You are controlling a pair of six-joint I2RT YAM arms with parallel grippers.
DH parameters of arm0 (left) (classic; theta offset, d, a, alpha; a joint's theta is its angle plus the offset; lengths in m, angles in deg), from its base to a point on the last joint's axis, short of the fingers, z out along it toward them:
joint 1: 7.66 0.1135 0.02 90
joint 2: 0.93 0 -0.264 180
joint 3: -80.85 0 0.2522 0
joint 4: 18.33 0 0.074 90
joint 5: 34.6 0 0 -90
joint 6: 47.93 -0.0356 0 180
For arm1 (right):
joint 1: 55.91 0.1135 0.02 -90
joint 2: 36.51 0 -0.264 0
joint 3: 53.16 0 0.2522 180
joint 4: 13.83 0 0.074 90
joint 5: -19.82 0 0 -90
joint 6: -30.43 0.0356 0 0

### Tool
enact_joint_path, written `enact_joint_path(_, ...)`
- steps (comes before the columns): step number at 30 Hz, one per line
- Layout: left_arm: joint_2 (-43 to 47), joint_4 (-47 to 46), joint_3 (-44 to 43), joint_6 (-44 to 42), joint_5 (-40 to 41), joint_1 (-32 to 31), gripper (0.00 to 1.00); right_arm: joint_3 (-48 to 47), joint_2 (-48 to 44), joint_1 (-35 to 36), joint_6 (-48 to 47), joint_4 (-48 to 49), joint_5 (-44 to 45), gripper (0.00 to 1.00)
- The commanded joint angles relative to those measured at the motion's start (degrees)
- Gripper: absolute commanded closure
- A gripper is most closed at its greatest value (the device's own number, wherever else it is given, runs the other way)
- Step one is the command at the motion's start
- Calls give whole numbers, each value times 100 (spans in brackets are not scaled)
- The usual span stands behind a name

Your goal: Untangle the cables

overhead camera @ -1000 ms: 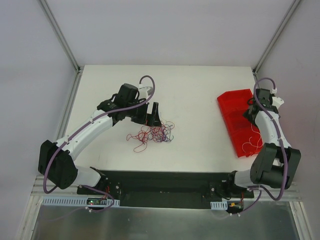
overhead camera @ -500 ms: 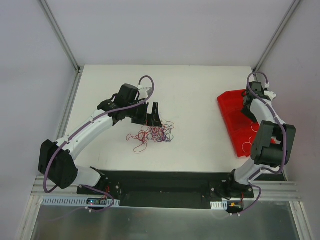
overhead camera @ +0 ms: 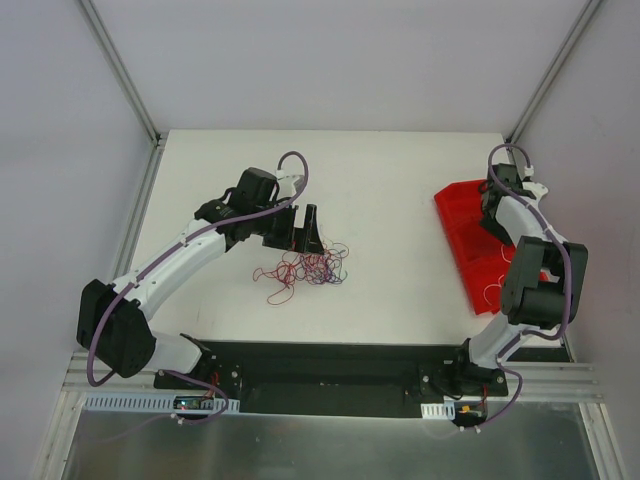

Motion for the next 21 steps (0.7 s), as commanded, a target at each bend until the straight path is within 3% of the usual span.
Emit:
enact_joint_path(1,6,24,-33,56,-204,-46,1,15,-250,41,63,-55,267,46)
enact_joint_path(5,-73,24,-77,56,-257,-46,1,165,-260,41,134,113,214,49)
enact_joint_path(11,6,41,-77,30,-196,-46,1,77,-180,23,46,122,170,95)
enact_joint_path(12,15,33,-68,30,-187,-46,1,69,-224,32,46,52,214,99)
enact_joint_path(21,-135,24,-77,-102,-248,-46,1,1007,-1796,-64,291,-256,144,99)
